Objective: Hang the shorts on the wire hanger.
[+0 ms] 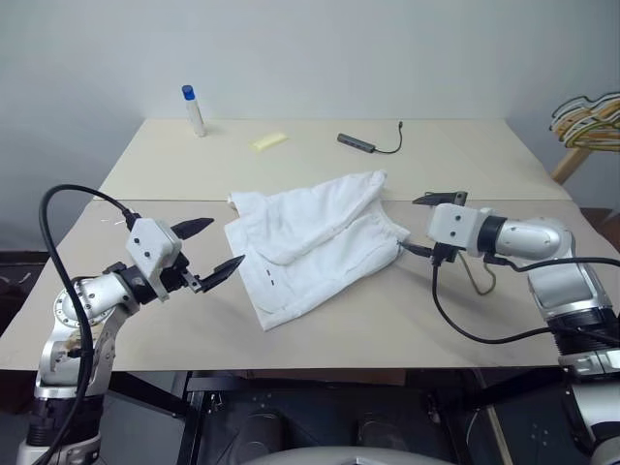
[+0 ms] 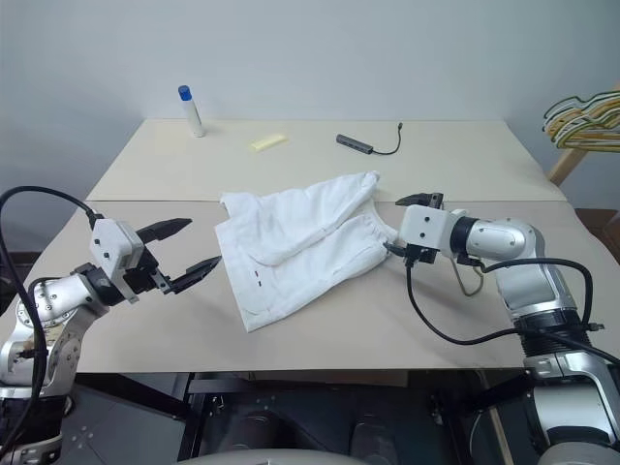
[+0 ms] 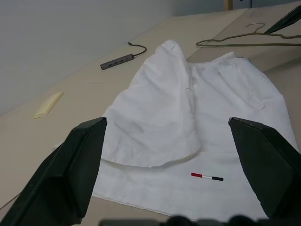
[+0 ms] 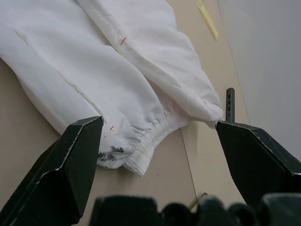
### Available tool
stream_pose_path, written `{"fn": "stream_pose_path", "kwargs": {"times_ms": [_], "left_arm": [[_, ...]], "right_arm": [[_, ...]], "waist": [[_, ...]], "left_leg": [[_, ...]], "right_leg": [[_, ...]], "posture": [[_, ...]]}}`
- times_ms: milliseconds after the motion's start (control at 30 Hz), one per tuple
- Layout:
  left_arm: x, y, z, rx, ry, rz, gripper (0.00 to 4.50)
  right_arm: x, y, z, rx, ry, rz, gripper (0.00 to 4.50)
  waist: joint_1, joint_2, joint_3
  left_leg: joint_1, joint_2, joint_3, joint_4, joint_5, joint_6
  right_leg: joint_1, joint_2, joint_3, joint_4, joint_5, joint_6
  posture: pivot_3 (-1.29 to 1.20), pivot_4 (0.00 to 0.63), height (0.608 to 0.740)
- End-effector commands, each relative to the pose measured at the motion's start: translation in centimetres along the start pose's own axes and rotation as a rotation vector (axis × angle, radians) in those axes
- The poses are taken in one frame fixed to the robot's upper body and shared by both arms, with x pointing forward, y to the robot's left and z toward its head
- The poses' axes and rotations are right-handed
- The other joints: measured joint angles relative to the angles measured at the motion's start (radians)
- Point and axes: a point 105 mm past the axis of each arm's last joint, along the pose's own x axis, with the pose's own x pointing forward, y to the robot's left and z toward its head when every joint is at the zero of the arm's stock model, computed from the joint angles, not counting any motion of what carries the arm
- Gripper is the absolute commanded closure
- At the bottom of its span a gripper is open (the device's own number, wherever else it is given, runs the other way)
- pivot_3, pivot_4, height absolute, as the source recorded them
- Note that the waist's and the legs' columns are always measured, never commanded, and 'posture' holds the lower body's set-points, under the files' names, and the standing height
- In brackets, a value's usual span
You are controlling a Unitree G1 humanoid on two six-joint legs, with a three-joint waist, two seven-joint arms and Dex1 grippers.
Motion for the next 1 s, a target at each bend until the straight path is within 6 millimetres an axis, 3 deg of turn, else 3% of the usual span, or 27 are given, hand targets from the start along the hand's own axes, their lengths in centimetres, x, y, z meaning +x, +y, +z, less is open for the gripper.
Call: {"fn": "stream_pose_path", "kwargs": {"times_ms": [33, 433, 667, 833, 1000], "left_arm": [[0.1, 0.3, 1.3, 0.027, -0.048, 0.014, 0.0], [0.5, 0.5, 1.5, 0.031, -0.045, 0.028, 0.0], [1.3, -1.1, 1.4, 0.026, -0.019, -0.056, 0.0], [1.1, -3.5, 0.3, 0.014, 0.039, -0.186, 0.0], [0.9, -6.6, -2.2, -0.013, 0.18, -0.374, 0.0]], "right_arm": [[-0.5, -1.3, 1.1, -0.043, -0.03, -0.037, 0.05], [-0.6, -1.1, 1.0, -0.04, -0.024, -0.042, 0.05], [-0.4, -1.5, 0.9, -0.036, -0.015, -0.057, 0.05], [-0.7, -1.3, 1.1, -0.034, -0.009, -0.067, 0.05], [-0.8, -0.7, 1.1, -0.009, 0.001, -0.082, 0.05]], "waist": [[0.0, 0.0, 0.0], [-0.002, 0.0, 0.0], [-0.003, 0.0, 0.0], [-0.011, 0.0, 0.0], [-0.021, 0.0, 0.0]], "left_leg": [[0.0, 0.0, 0.0, 0.0, 0.0, 0.0], [0.0, 0.0, 0.0, 0.0, 0.0, 0.0], [0.0, 0.0, 0.0, 0.0, 0.0, 0.0], [0.0, 0.0, 0.0, 0.0, 0.0, 0.0], [0.0, 0.0, 0.001, 0.0, 0.0, 0.0]], "right_leg": [[0.0, 0.0, 0.0, 0.0, 0.0, 0.0], [0.0, 0.0, 0.0, 0.0, 0.0, 0.0], [0.0, 0.0, 0.0, 0.0, 0.0, 0.0], [0.0, 0.0, 0.0, 0.0, 0.0, 0.0], [0.0, 0.0, 0.0, 0.0, 0.0, 0.0]], "posture": [[0.18, 0.0, 0.74], [0.17, 0.0, 0.74], [0.14, 0.0, 0.74], [0.11, 0.0, 0.74], [0.09, 0.0, 0.74]]}}
